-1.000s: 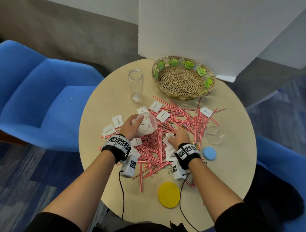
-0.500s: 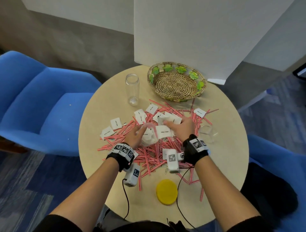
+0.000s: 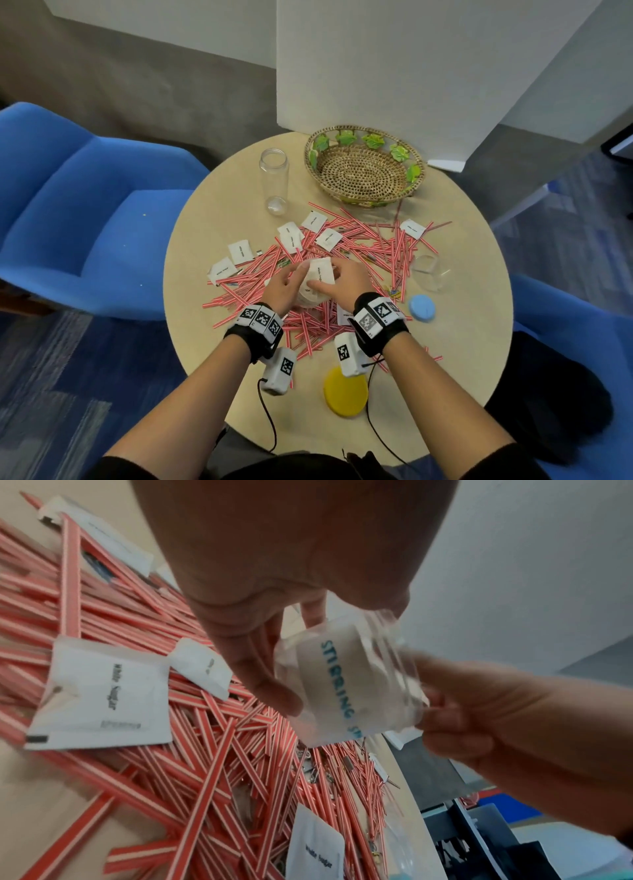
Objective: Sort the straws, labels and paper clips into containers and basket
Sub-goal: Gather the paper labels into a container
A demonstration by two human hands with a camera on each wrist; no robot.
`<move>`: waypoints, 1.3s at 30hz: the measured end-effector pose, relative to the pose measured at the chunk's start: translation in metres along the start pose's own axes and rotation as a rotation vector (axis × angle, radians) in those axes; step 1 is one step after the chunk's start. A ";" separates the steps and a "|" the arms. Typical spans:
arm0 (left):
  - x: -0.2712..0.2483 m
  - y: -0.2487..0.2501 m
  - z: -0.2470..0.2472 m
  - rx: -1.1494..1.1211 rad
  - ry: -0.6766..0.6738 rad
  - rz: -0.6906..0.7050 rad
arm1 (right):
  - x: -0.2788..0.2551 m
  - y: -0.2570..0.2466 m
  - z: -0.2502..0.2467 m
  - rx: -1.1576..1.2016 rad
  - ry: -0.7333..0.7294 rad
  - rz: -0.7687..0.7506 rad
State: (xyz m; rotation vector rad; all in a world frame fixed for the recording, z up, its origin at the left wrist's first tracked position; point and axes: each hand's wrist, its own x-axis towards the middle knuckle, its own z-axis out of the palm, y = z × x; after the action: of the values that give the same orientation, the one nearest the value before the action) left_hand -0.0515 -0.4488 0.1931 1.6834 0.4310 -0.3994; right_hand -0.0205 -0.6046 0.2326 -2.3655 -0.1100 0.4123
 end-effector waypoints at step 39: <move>0.000 -0.034 -0.117 -0.396 0.389 -0.161 | 0.010 -0.028 0.059 -0.148 -0.357 -0.070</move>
State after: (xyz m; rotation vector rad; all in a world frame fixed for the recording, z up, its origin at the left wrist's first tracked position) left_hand -0.0662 -0.3289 0.1819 1.3391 0.8766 -0.0879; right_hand -0.0295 -0.5436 0.2080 -2.3992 -0.3994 0.8140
